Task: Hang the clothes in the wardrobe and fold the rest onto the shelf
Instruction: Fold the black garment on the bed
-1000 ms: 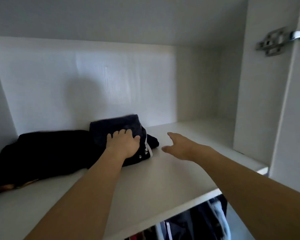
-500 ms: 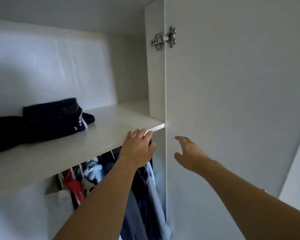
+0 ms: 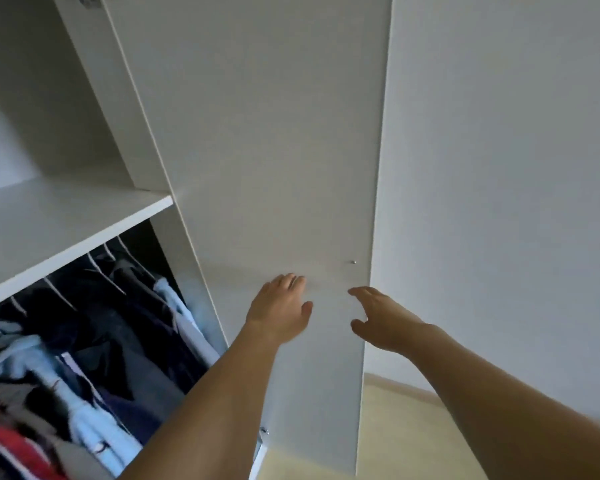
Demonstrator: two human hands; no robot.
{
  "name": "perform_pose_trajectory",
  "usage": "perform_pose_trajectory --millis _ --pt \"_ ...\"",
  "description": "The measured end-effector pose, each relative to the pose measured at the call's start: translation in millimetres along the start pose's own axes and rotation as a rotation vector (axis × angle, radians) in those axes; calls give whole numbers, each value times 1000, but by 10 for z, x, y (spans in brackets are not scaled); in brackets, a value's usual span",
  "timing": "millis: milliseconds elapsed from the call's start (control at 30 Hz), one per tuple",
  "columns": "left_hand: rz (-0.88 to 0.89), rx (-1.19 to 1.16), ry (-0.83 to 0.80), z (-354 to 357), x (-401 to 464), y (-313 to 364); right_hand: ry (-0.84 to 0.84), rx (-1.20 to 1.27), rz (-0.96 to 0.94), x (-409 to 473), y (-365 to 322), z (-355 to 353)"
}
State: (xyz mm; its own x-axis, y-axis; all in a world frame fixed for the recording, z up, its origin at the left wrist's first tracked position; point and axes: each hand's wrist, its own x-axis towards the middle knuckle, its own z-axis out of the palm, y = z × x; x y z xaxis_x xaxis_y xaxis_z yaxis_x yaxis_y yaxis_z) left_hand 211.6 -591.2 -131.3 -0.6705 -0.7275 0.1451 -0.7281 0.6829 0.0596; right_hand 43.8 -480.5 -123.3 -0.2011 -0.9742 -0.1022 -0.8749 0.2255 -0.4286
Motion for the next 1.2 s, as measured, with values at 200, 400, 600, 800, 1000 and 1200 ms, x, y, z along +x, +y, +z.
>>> perform_pose_trajectory --millis 200,400,600,800,1000,1200 --pt "144 -73 -96 526 -192 1262 51 22 219 -1064 1171 22" --pt "317 -37 -145 938 -390 2997 129 23 422 -2497 2505 -136" --pt "535 -55 -214 1104 -690 4997 198 67 646 -4023 3649 -378" --pt "729 -31 -264 1209 -861 6629 277 121 809 -5175 4579 -616" --pt "804 -38 -289 1381 -797 7857 277 158 894 -5856 5514 -786" --pt "813 -68 -333 1682 -602 9342 302 180 947 -6487 6666 -1252"
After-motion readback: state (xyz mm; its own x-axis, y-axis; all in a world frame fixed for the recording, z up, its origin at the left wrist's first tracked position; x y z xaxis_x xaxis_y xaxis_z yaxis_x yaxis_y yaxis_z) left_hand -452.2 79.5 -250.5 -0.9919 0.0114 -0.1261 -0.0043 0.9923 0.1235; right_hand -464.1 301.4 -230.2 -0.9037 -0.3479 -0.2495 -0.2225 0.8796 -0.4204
